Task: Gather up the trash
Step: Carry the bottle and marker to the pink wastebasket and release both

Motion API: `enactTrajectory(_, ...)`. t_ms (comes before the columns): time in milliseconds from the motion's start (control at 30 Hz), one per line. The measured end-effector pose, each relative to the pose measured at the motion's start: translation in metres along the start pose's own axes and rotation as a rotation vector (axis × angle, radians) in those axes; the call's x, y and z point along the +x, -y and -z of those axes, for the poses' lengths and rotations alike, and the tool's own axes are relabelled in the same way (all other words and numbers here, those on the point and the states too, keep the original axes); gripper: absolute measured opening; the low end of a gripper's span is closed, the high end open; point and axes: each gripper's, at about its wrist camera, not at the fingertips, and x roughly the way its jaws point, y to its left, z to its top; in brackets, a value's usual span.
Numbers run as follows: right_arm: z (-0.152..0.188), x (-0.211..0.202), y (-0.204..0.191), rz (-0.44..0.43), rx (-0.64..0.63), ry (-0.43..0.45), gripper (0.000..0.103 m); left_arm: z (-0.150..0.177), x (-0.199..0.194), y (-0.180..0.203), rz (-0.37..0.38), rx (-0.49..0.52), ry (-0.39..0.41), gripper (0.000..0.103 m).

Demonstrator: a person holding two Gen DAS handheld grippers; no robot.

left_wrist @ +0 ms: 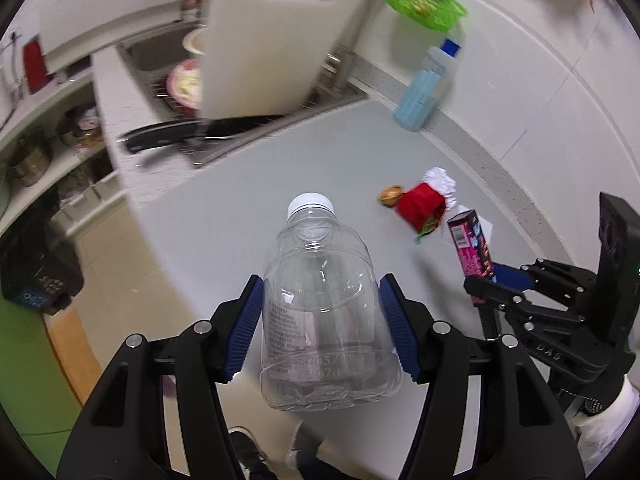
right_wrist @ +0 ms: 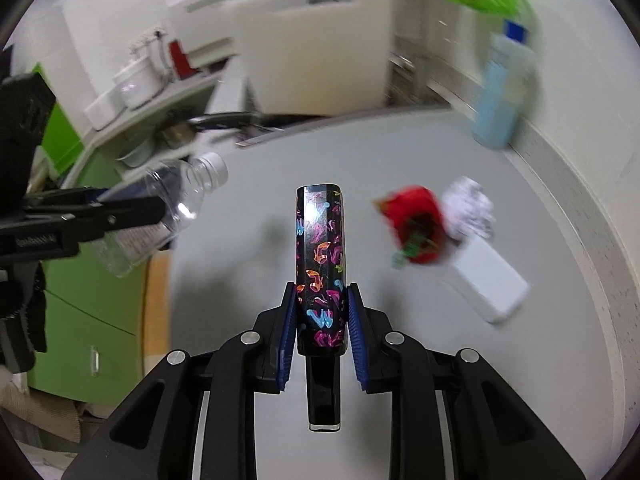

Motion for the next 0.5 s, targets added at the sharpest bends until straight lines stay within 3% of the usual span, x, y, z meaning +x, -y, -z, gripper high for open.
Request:
enactTrajectory(233,-0.02,0.028,-0.1,-0.117,-0.067,0.014,0.024,0.044,-0.047,-0.089,-0.094,-0.073,0.015,0.06)
enactTrajectory(500,-0.023,0.098,-0.198,-0.175,-0.14,-0.06,0.024,0.104,-0.052,-0.191,-0.186,-0.17,-0.026,0.06)
